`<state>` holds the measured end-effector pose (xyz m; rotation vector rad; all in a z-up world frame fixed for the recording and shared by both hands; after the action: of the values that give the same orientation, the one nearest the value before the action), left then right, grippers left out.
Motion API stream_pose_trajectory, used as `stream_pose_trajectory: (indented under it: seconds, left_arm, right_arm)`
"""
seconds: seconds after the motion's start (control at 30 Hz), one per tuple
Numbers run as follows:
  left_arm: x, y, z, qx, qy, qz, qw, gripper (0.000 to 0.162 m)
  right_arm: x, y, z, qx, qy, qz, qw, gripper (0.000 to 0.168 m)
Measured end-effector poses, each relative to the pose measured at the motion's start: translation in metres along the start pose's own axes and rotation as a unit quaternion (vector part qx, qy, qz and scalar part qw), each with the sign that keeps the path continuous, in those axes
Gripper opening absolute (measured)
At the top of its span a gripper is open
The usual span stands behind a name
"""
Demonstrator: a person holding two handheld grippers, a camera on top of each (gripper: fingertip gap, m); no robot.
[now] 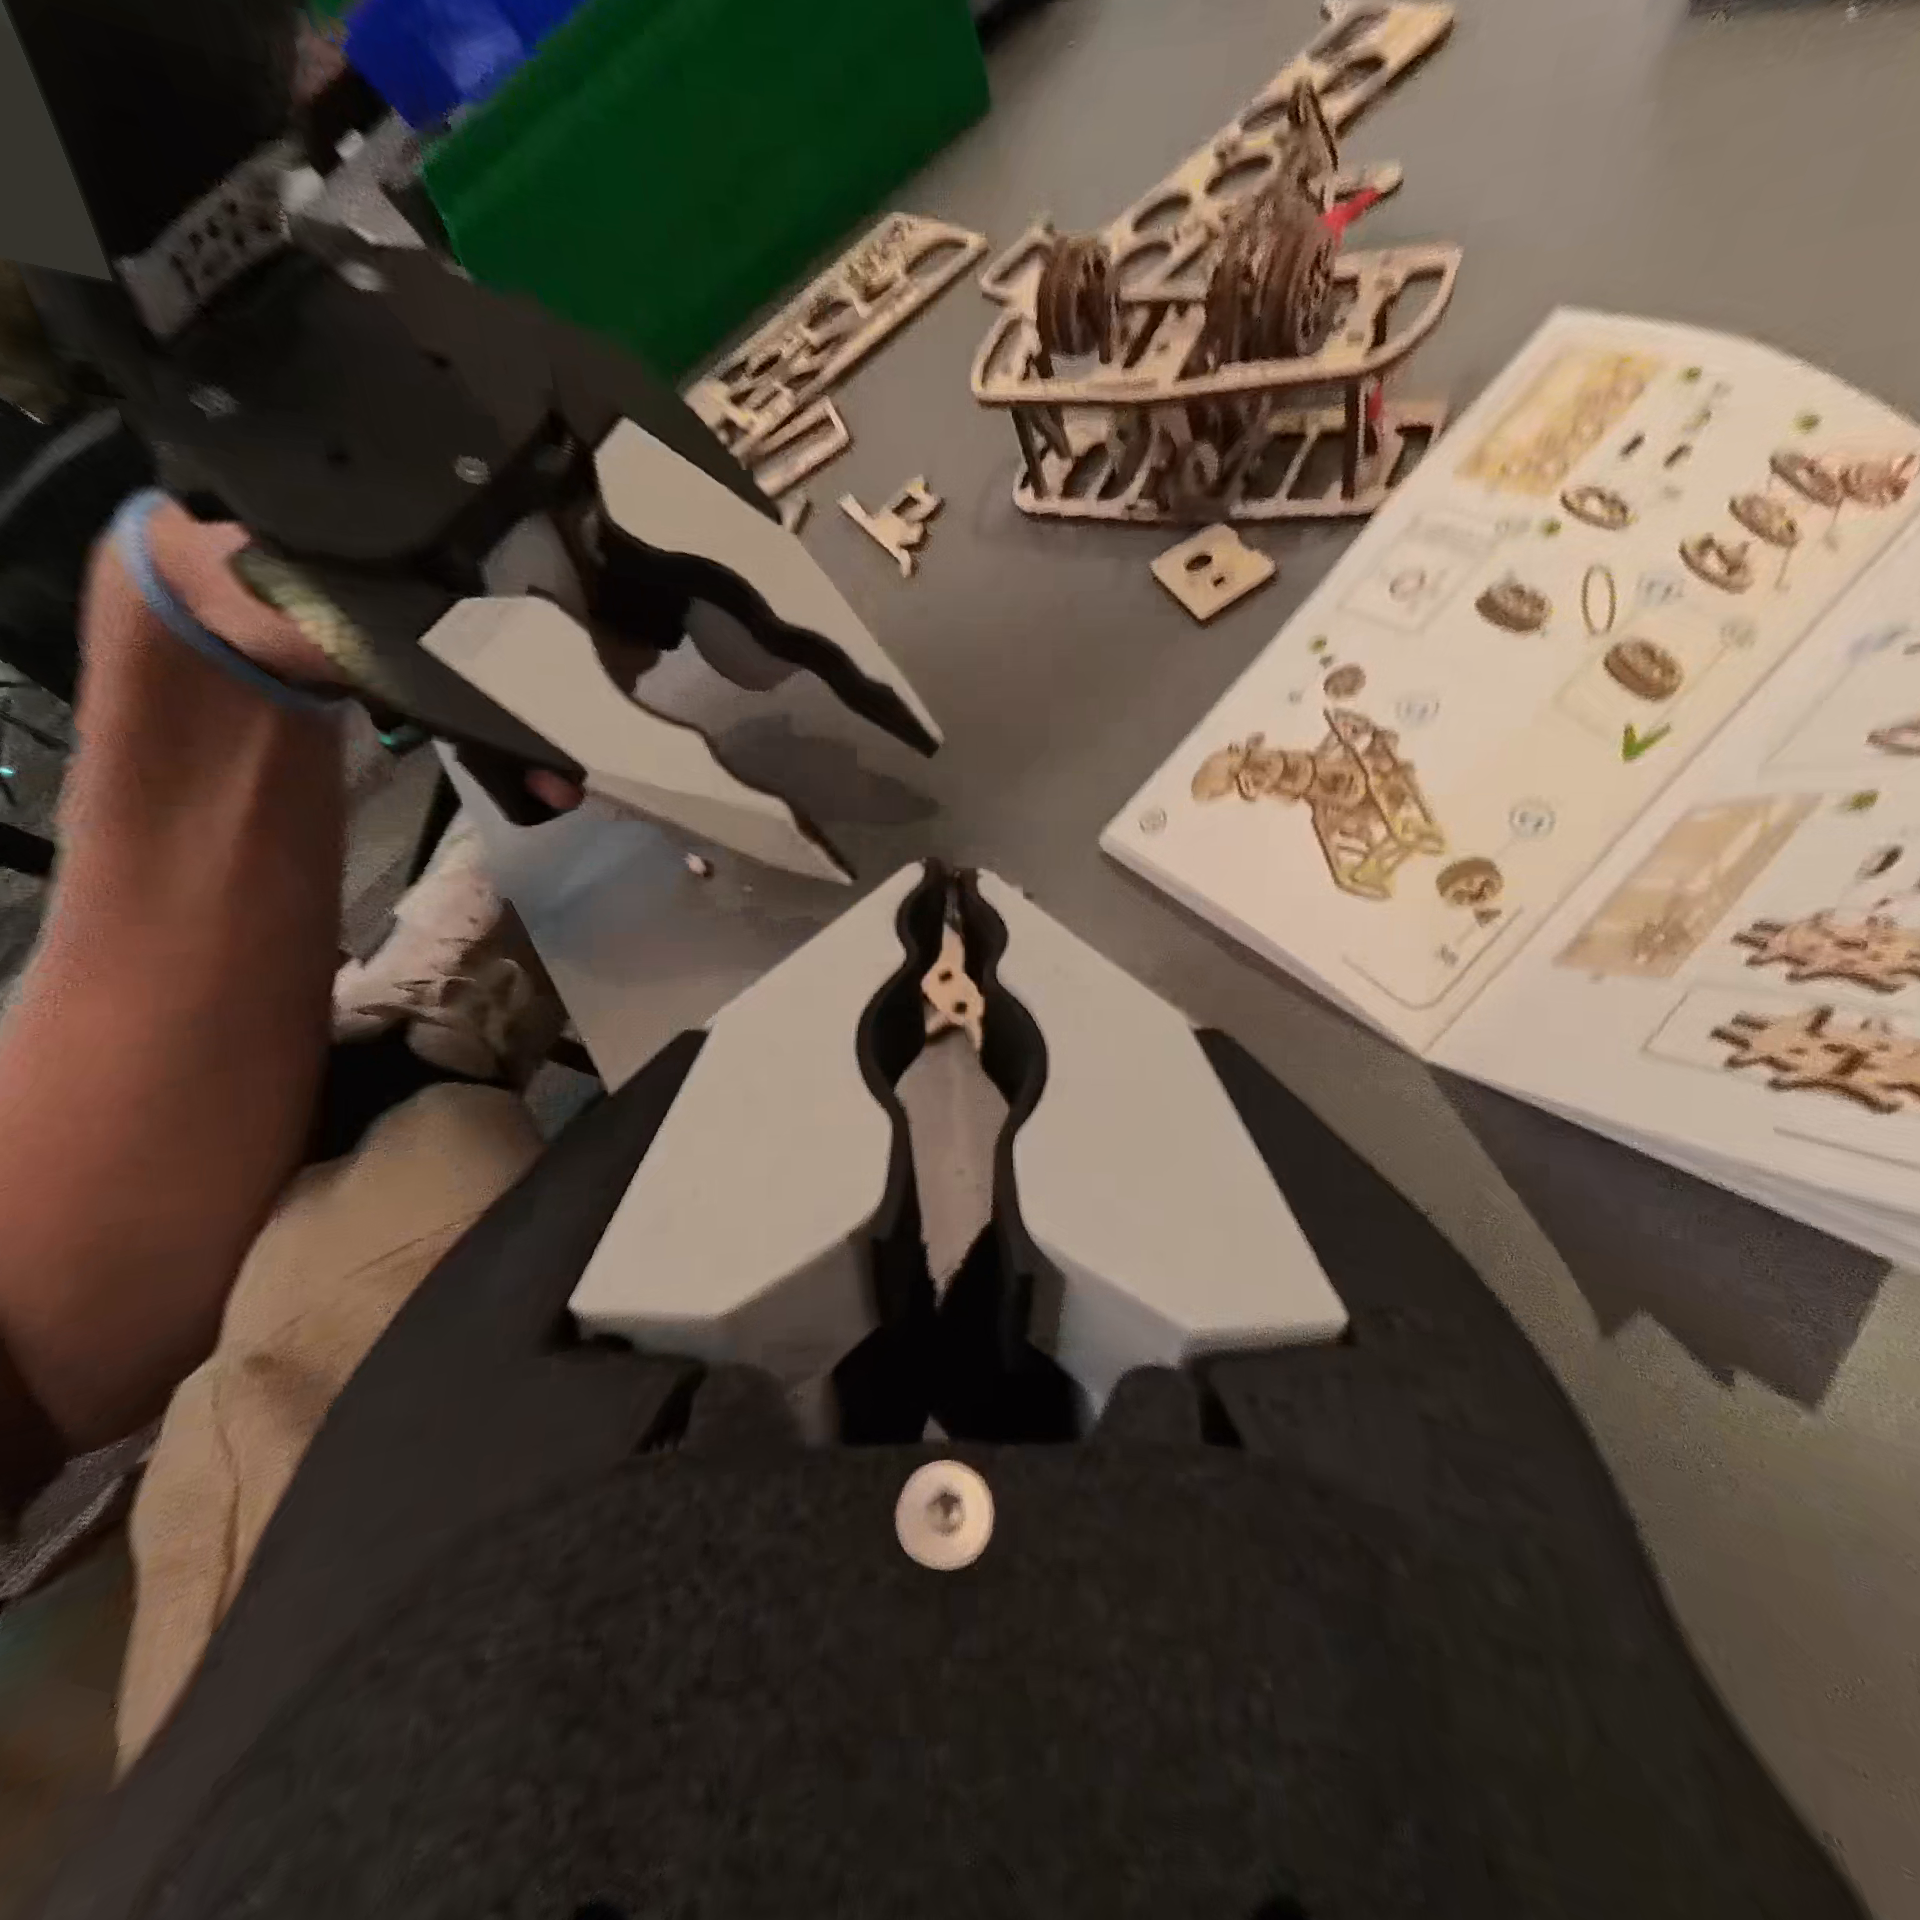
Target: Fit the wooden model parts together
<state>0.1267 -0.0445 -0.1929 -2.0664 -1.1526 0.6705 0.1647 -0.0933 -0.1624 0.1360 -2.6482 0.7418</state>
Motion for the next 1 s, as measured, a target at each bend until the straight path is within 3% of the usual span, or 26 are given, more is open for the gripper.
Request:
stream_pose_trajectory:
  seconds: [0.1,0.3,0.47,1.0]
  left_arm:
    - [-0.010,0.016,0.002,0.040,0.048,-0.033,0.997,0.045]
    - [-0.018,0.030,-0.006,0.034,0.082,-0.045,0.995,0.047]
    - [-0.017,0.036,-0.004,0.037,0.052,-0.024,0.998,0.034]
    - [-0.012,0.037,-0.005,0.042,0.024,-0.028,0.998,0.033]
  right_arm:
    - [-0.003,0.008,0.008,0.014,0.027,-0.016,0.999,0.001]
    - [-0.003,0.015,0.021,0.050,0.027,-0.007,0.998,0.002]
    - [-0.010,0.024,0.029,0.077,0.037,0.007,0.996,0.002]
    - [-0.017,0.029,0.030,0.079,0.012,0.033,0.996,0.002]
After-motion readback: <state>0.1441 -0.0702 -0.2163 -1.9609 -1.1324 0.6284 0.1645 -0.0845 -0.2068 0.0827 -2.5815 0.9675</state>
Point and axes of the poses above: each gripper's, where its closed fingertips meet, y out along the fingers, z out of its underside, x = y × z across the jaws, the point moved 1 cm from there along -y, back along the fingers, and after that the axes turned 2 degrees about z, right-handed, at the moved point
